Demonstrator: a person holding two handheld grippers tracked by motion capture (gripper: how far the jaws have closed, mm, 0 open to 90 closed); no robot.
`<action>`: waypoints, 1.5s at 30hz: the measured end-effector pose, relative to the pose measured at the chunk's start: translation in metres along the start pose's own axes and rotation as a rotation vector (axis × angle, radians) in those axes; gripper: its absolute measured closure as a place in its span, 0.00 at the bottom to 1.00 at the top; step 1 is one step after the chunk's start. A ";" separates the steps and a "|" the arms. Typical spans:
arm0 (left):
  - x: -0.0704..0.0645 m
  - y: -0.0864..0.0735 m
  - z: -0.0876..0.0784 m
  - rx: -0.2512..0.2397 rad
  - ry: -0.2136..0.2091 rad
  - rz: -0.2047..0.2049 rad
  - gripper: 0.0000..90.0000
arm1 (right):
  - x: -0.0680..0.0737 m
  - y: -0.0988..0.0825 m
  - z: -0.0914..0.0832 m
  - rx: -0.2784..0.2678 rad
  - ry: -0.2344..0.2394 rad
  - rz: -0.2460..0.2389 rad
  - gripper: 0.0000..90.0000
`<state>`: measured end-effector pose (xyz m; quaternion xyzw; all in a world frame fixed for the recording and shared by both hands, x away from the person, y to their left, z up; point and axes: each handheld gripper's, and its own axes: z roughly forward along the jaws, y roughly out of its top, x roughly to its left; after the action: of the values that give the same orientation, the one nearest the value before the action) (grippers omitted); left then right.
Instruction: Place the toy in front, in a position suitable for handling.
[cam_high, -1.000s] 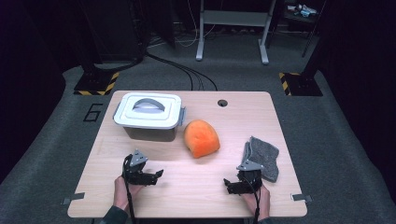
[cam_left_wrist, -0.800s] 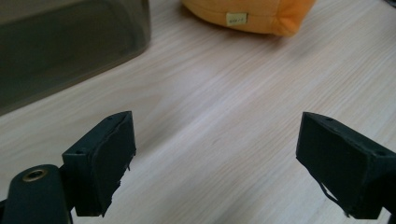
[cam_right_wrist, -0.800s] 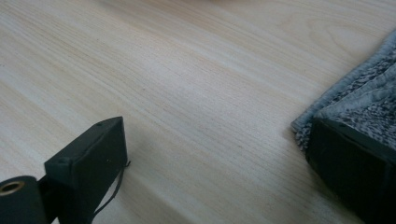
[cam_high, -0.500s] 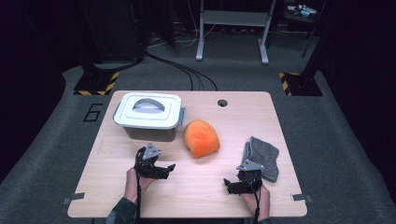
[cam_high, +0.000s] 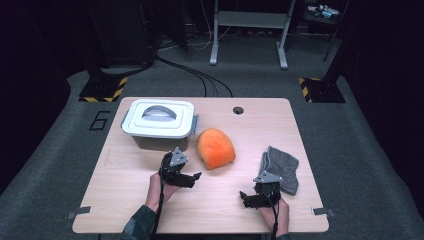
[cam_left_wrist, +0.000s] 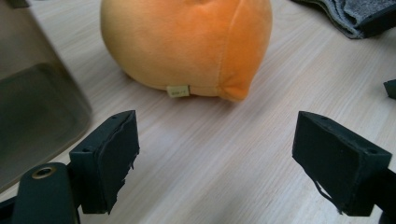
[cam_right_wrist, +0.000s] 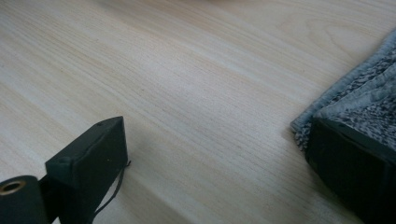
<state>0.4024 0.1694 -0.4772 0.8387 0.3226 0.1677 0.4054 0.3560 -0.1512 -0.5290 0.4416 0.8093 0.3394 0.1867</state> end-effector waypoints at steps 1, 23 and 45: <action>-0.001 0.002 0.002 -0.002 -0.001 0.004 0.16 | 0.000 0.000 0.000 0.000 0.000 0.000 0.05; -0.005 0.059 0.034 -0.006 -0.032 0.071 0.20 | -0.001 0.000 0.000 -0.005 -0.001 -0.009 0.06; -0.009 0.063 0.067 0.077 0.022 0.094 0.44 | -0.001 0.000 0.000 -0.005 -0.001 -0.004 0.06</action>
<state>0.4575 0.0956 -0.4689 0.8660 0.2934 0.1834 0.3610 0.3561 -0.1518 -0.5293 0.4399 0.8092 0.3406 0.1888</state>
